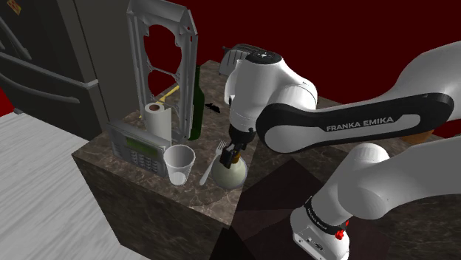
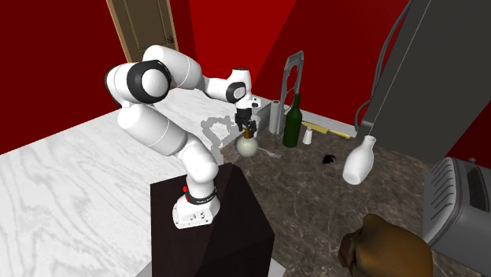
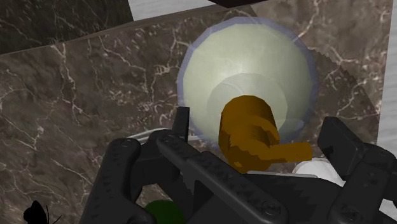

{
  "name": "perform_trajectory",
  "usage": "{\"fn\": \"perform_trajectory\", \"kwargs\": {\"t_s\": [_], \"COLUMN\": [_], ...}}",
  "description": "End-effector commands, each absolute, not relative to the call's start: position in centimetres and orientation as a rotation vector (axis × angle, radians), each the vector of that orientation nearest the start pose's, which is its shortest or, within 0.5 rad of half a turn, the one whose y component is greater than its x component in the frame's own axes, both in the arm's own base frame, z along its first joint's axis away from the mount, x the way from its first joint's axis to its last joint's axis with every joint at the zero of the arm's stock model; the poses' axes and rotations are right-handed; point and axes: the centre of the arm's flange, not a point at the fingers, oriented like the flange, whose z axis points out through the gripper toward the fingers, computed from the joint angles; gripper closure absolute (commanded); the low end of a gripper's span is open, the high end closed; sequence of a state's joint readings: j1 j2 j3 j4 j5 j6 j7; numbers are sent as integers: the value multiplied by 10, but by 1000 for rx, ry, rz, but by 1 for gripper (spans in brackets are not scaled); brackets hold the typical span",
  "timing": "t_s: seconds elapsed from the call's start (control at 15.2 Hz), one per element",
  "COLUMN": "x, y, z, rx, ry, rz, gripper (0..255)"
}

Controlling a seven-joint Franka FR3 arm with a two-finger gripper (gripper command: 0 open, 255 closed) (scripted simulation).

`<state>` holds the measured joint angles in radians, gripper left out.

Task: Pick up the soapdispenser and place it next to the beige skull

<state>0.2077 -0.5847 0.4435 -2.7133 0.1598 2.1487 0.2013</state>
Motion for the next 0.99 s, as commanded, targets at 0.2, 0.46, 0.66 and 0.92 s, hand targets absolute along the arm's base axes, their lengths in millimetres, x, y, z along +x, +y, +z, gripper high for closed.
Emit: {"fn": "perform_trajectory", "kwargs": {"t_s": [0.2,0.46,0.66,0.92], "x": [287,287,287,287], "y": [213,213,213,213], "z": [384,384,384,395], "rx": [-3211,-3211,-3211,-3211], "ry": [-472,-472,-472,-472], "rz": [-44,-44,-44,-44], "gripper": [255,255,255,255]}}
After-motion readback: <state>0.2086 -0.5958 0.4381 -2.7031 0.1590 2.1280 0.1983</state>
